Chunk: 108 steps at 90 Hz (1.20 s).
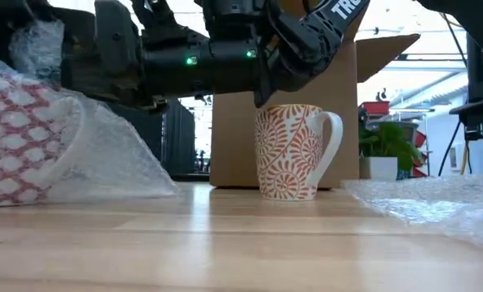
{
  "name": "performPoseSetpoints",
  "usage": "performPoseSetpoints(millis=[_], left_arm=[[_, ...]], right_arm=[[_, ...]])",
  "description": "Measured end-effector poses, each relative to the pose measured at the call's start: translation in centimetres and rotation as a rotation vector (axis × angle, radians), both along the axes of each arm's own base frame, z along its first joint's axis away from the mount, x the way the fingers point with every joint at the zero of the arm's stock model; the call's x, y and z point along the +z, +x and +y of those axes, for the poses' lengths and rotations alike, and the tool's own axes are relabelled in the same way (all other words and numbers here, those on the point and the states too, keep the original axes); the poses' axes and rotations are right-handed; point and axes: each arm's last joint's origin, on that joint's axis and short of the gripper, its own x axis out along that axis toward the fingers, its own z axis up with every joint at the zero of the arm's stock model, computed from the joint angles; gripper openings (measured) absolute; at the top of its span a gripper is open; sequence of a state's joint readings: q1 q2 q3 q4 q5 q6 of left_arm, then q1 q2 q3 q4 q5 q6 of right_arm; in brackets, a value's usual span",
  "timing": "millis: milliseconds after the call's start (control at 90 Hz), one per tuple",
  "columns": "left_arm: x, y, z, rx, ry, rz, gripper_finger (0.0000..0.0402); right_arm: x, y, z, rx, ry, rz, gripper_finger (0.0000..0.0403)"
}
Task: Wrap mug
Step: Wrap the red mug with the bubble wrap
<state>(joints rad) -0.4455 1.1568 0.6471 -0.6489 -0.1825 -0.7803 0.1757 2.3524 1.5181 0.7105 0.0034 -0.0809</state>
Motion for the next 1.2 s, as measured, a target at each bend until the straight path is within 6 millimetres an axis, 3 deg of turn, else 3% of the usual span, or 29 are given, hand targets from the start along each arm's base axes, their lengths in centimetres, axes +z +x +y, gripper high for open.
performPoseSetpoints(millis=[278, 367, 478, 567, 711, 844, 1000, 1200], left_arm=[[-1.1, 0.1, -0.1, -0.004, 0.008, 0.042, 0.021], [-1.5, 0.3, -0.2, -0.003, 0.014, 0.056, 0.021], [-1.8, 0.6, -0.3, -0.007, 0.016, 0.054, 0.021], [-1.7, 0.8, -0.4, -0.014, 0.006, 0.029, 0.021], [-1.7, 0.9, -0.5, -0.014, -0.001, 0.016, 0.021], [-1.7, 0.9, -0.5, -0.014, -0.003, 0.016, 0.021], [-0.7, 1.3, -0.7, -0.024, -0.03, 0.015, 0.021], [2.7, 1.7, -1.0, -0.033, -0.073, 0.003, 0.021]], right_arm=[[3.3, -1.0, 0.2, 0.028, -0.13, 0.066, 0.0157], [5.1, -1.4, 0.3, 0.032, -0.129, 0.076, 0.0157], [5.7, -1.5, 1.0, 0.046, -0.088, 0.036, 0.0157], [5.1, -1.4, 1.6, 0.053, -0.092, 0.022, 0.0157], [1.7, -0.8, 2.2, 0.052, -0.039, 0.024, 0.0157], [0.1, -0.4, 1.9, 0.044, -0.033, -0.002, 0.0157], [-0.2, -0.3, 1.6, 0.041, -0.03, 0.033, 0.0157], [-0.1, -0.3, 1.6, 0.048, -0.044, 0.028, 0.0157]])
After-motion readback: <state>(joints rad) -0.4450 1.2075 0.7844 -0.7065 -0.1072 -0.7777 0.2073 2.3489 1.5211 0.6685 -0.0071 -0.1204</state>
